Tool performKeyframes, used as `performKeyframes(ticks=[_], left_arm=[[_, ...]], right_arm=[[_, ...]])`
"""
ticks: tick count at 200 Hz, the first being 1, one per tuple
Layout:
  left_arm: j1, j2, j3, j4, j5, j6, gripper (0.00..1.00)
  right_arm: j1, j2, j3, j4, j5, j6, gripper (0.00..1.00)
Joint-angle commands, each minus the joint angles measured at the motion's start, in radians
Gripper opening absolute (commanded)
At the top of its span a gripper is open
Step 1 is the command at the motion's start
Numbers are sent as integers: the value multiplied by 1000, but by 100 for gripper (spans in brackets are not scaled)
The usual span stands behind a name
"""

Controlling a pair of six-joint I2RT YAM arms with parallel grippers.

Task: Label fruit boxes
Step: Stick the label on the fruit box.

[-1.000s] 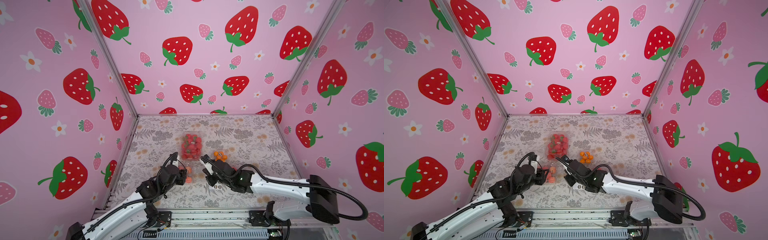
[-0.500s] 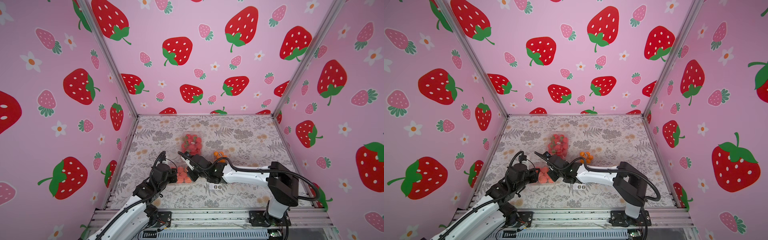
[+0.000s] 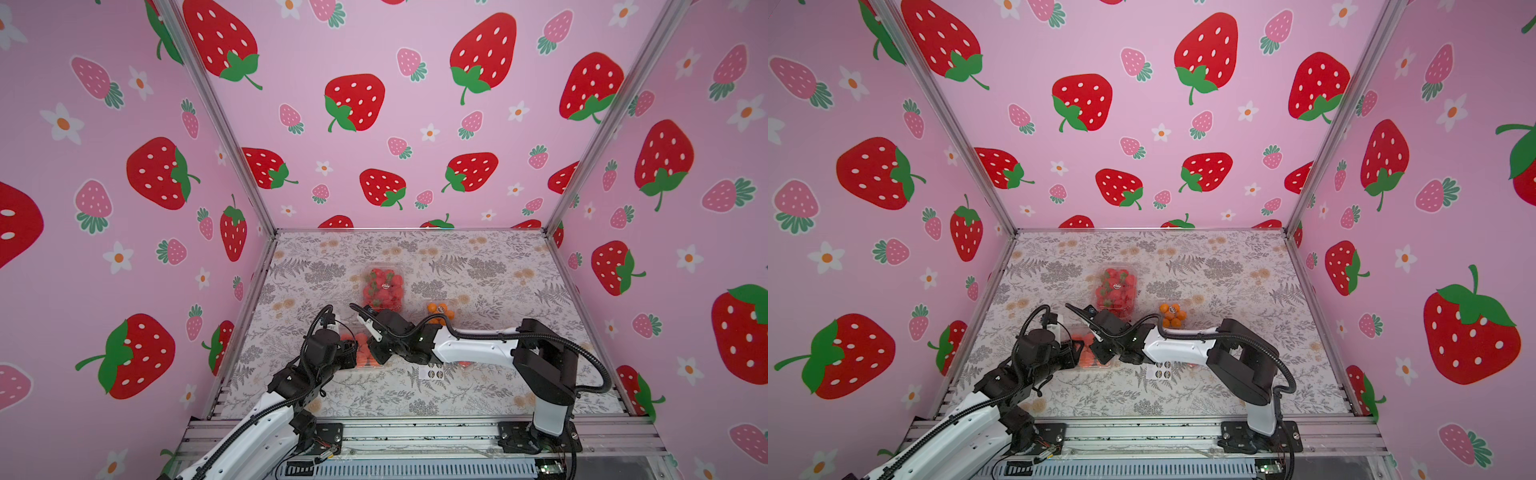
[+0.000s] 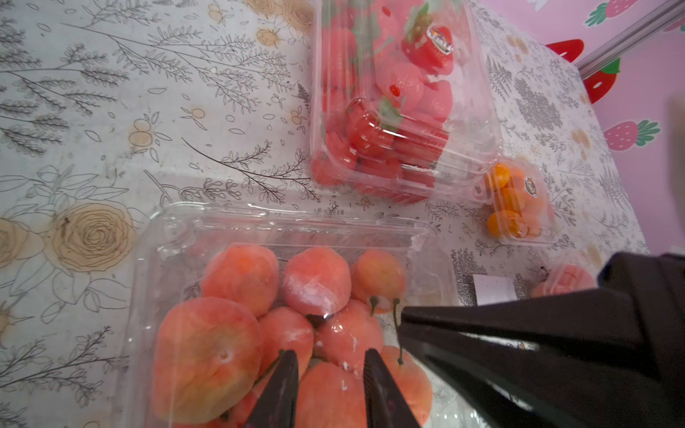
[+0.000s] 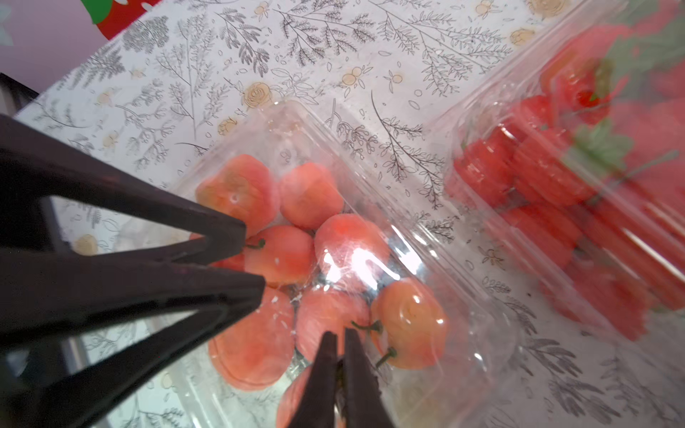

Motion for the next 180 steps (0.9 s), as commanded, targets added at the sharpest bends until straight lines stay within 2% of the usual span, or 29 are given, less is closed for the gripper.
performKeyframes(ticks=[1,16,31,62,75,82,104,113,129,162,180], left_arm=[[3,-2,16,29,39,1,35],[4,2,21,45,48,4,34],[3,24,23,86,75,7,26],[-14,126,39,212,108,15,11],[-25,193,60,239,117,23,7],[-36,223,65,260,131,22,0],[-91,295,76,265,87,21,0],[-105,299,59,273,59,19,0],[-115,288,27,310,73,5,0],[-193,249,49,196,-39,-11,0],[-218,258,53,182,-54,-6,0]], right_arm=[[-4,-55,-22,24,-46,13,24],[-4,-103,-58,62,-44,-5,25],[-5,-158,-103,96,-24,-23,24],[-17,-235,-170,99,71,-25,9],[-27,-250,-192,97,73,-24,7],[-32,-258,-201,96,71,-22,6],[-46,-286,-239,101,80,-17,4],[-47,-300,-262,125,85,-13,4],[-47,-306,-289,153,74,-11,4],[-49,-316,-301,146,85,-12,3],[-48,-334,-314,151,86,-15,4]])
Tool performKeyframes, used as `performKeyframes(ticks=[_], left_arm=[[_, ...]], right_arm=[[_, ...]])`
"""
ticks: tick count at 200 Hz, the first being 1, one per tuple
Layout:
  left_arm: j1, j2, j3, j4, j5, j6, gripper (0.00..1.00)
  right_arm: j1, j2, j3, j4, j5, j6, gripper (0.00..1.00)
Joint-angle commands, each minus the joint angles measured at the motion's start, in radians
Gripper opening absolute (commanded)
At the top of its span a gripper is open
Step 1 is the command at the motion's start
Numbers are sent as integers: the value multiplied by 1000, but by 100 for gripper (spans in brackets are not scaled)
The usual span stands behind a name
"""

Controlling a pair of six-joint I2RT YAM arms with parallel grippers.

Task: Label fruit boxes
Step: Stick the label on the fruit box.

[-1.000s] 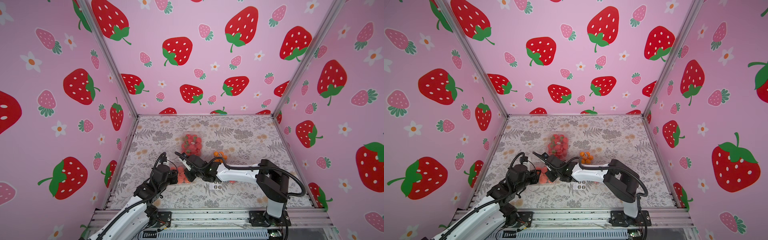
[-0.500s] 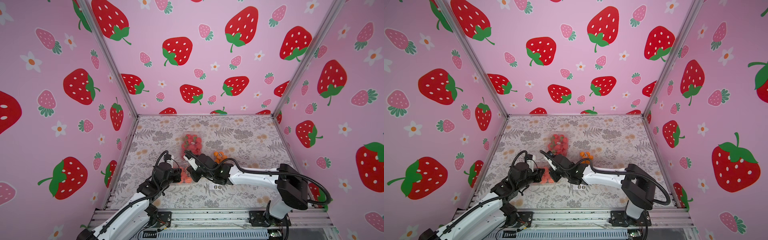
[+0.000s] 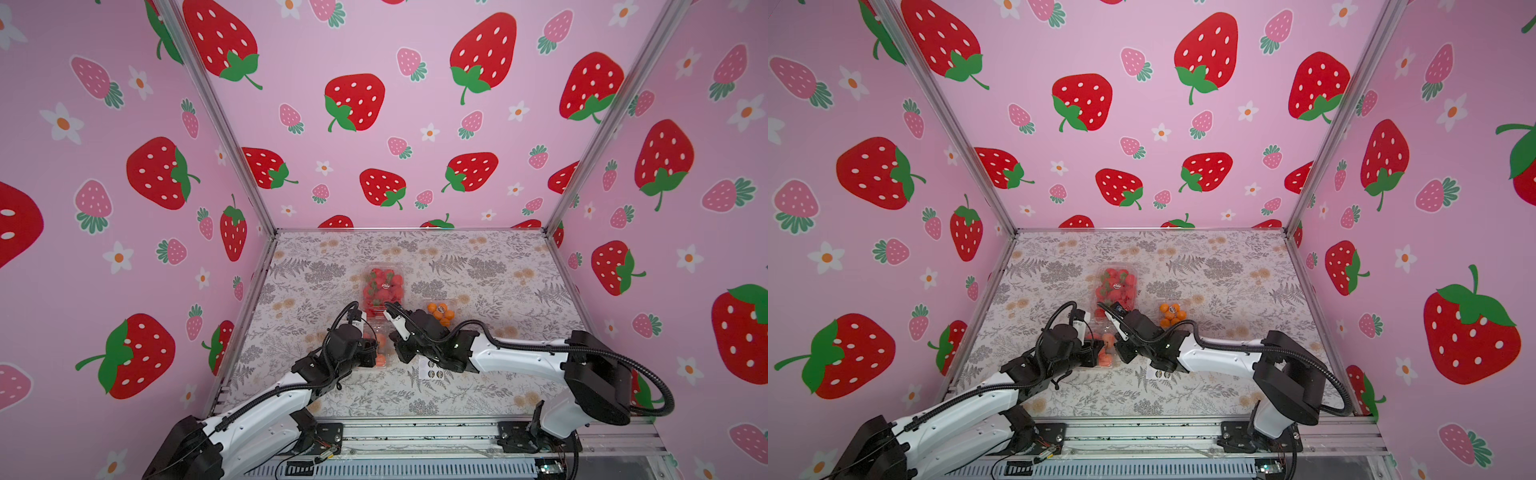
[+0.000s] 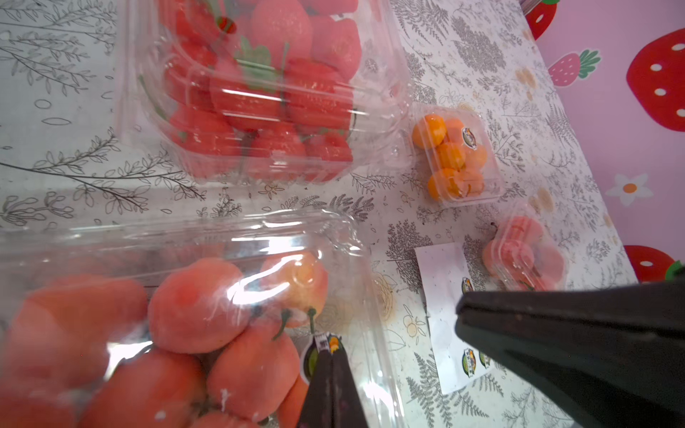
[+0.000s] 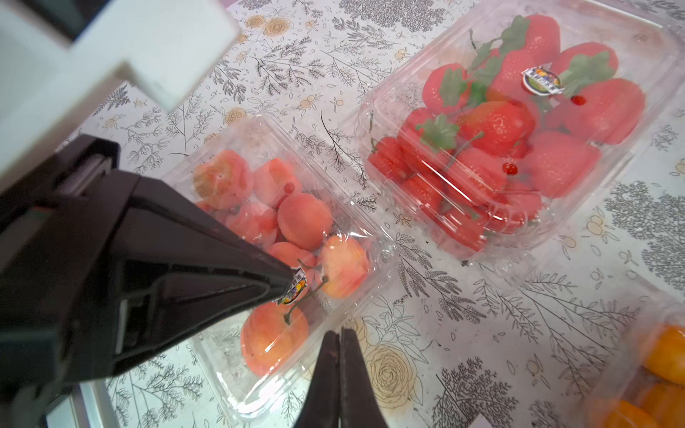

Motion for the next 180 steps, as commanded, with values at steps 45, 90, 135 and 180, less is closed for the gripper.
performKeyframes(ticks=[45,90,135,180], left_arm=[[-41,-11,-5,-78,-121,-37,0],[-27,-64,6,-97,-125,-1,0],[-20,-94,25,-79,-89,16,0],[-20,-6,40,5,-7,27,0]], right_arm=[[-2,-105,-53,18,11,10,4],[-1,-138,-71,21,-28,15,4],[0,-148,-93,28,-11,19,7],[-2,-198,-153,8,55,39,57]])
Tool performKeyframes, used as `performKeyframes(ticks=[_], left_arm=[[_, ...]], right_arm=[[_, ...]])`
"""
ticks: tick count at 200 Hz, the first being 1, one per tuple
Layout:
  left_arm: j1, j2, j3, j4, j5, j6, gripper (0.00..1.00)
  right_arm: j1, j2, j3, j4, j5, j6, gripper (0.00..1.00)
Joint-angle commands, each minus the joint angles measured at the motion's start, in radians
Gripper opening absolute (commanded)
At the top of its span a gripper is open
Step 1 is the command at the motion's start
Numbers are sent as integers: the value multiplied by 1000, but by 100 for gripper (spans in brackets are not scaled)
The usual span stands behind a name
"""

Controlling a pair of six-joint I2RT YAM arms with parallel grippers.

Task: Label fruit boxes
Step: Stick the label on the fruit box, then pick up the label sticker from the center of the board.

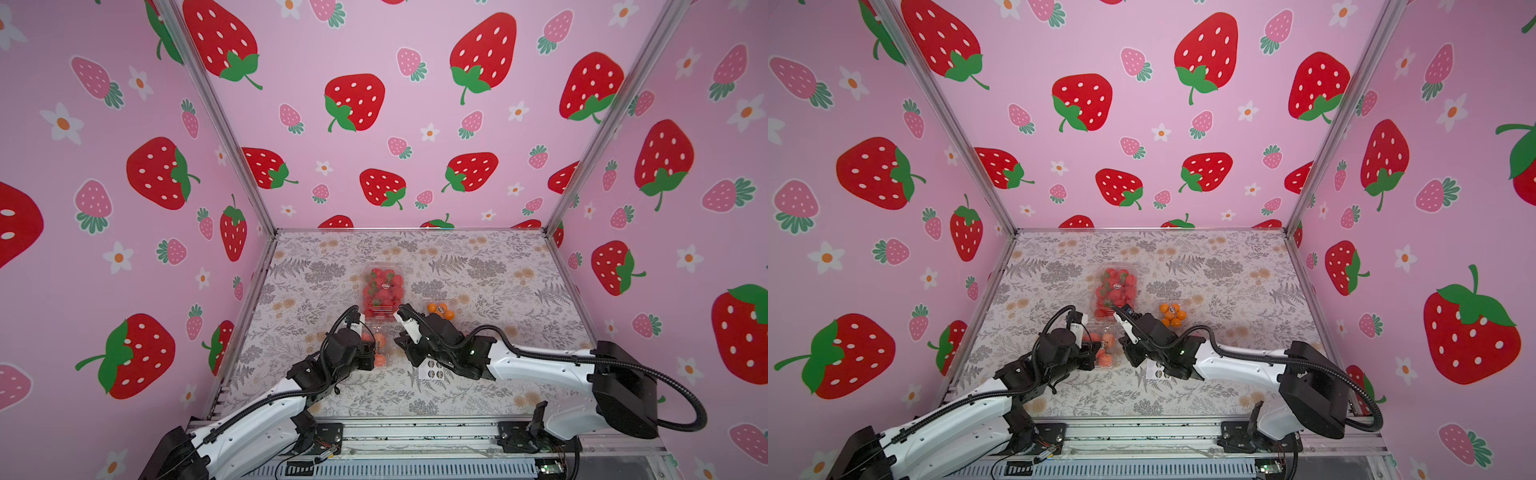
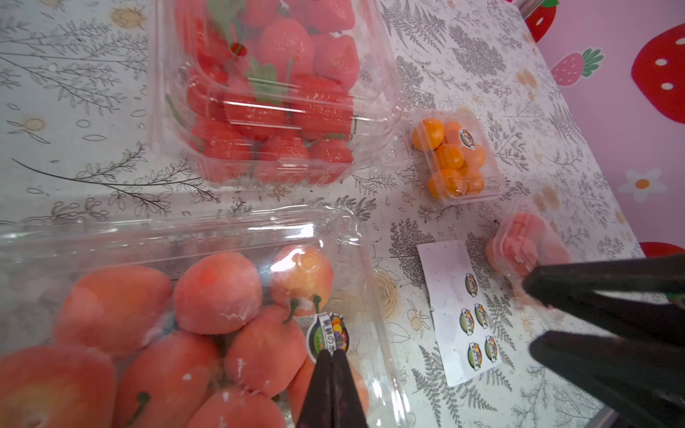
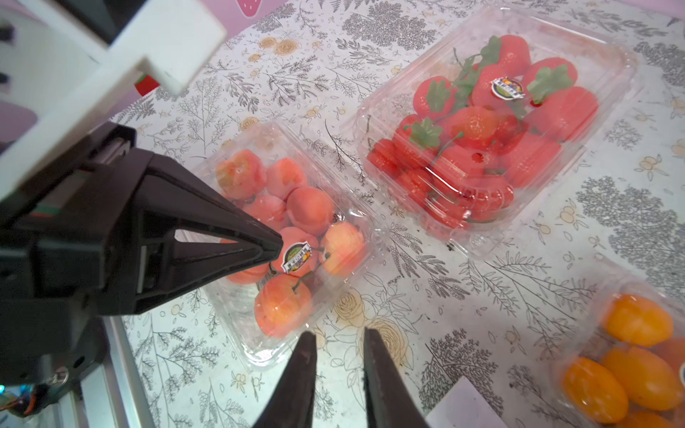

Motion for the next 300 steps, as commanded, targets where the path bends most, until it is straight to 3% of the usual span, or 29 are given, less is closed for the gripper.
performKeyframes(ticks=[1,10,15,24,50,64,89,152,197,226,300], left_arm=[[2,47,41,50,39,12,0],[-4,48,27,90,59,11,0],[-9,46,24,107,72,11,0],[-23,36,21,137,100,19,1],[-98,11,32,196,107,61,82],[-131,4,37,222,115,71,100],[-163,17,43,258,165,66,99],[-248,111,42,336,164,46,99],[-255,117,31,356,133,37,99],[-257,92,19,343,101,36,99],[-257,74,6,316,46,36,99]], right_arm=[[-2,-54,-35,-10,59,21,59],[-2,-71,-54,-38,103,50,77],[-2,-80,-63,-59,131,67,94],[-2,-95,-77,-101,171,87,97],[-1,-137,-127,-172,203,146,99],[7,-145,-146,-202,209,172,99],[40,-146,-187,-210,216,215,99],[75,-36,-245,-157,212,289,99],[75,31,-228,-189,273,339,99],[85,76,-228,-102,245,331,99],[114,204,-190,-73,316,380,99]])
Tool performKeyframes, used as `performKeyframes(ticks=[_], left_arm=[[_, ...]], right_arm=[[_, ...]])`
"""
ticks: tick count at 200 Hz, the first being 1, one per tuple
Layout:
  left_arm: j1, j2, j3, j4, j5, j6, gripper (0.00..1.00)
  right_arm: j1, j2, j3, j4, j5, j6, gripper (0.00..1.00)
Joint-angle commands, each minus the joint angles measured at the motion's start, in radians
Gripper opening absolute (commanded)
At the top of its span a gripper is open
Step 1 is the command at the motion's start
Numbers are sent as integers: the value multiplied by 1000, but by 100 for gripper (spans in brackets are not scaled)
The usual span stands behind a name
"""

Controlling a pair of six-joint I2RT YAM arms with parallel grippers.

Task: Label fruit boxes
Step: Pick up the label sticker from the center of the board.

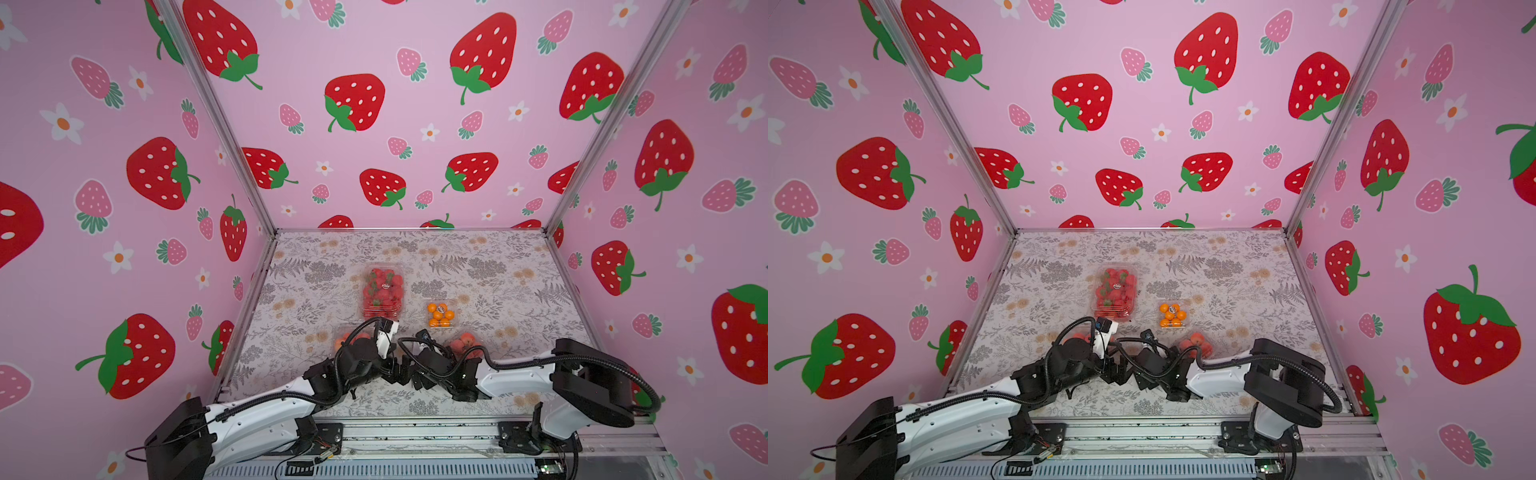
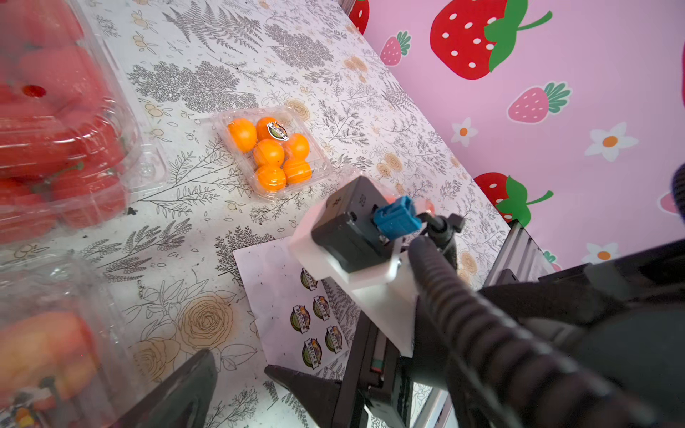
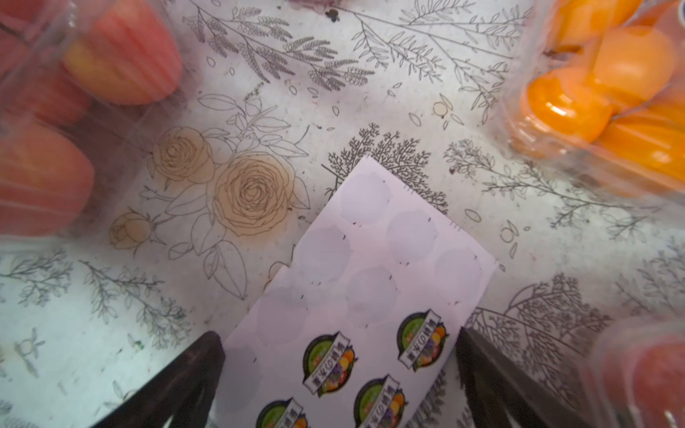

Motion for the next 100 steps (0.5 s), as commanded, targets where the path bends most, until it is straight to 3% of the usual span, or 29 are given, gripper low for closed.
performKeyframes(ticks=[1,51,100], left_arm=[[-3,-9,4,11,-33,-1,99],[-3,-11,-1,-1,-57,1,99],[-3,42,16,10,-77,-23,99]], right_arm=[[6,50,-17,-36,3,63,99],[1,133,-13,-108,36,98,69],[2,-3,-102,4,15,21,63]])
